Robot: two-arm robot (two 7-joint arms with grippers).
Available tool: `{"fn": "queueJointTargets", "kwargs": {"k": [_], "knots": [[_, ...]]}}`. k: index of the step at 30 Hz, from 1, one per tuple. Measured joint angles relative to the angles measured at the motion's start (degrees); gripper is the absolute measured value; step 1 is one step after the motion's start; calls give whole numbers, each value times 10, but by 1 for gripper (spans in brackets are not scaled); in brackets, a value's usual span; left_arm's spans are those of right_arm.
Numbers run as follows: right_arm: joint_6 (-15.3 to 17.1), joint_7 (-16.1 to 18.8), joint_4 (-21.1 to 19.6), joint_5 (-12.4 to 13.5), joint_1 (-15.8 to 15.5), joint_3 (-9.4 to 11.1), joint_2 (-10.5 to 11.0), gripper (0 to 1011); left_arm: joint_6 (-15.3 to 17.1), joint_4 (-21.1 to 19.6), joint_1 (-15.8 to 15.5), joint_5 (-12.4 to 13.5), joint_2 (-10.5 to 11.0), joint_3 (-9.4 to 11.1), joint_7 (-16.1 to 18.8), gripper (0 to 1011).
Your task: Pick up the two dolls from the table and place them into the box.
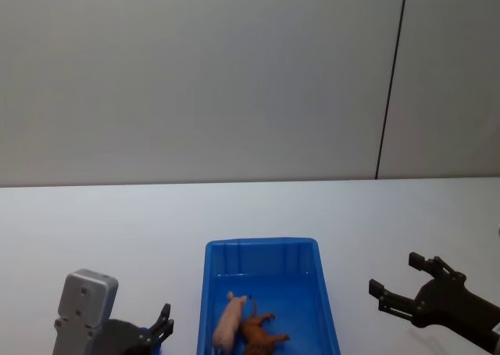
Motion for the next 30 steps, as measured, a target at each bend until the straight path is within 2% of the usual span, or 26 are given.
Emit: {"fn": "queueJointTargets", "kwargs": {"k": [12,20,30], "knots": [[0,0,0,0,-1,0,1,1001,4,14,15,-25,1,-4,-8,1001],[0,0,0,0,-1,0,1,1001,-5,49,9,-34,-14,-5,-31,1001],[0,0,0,0,-1,0,1,1001,-13,94,-9,-31,-34,-6,-57,1001]]}}
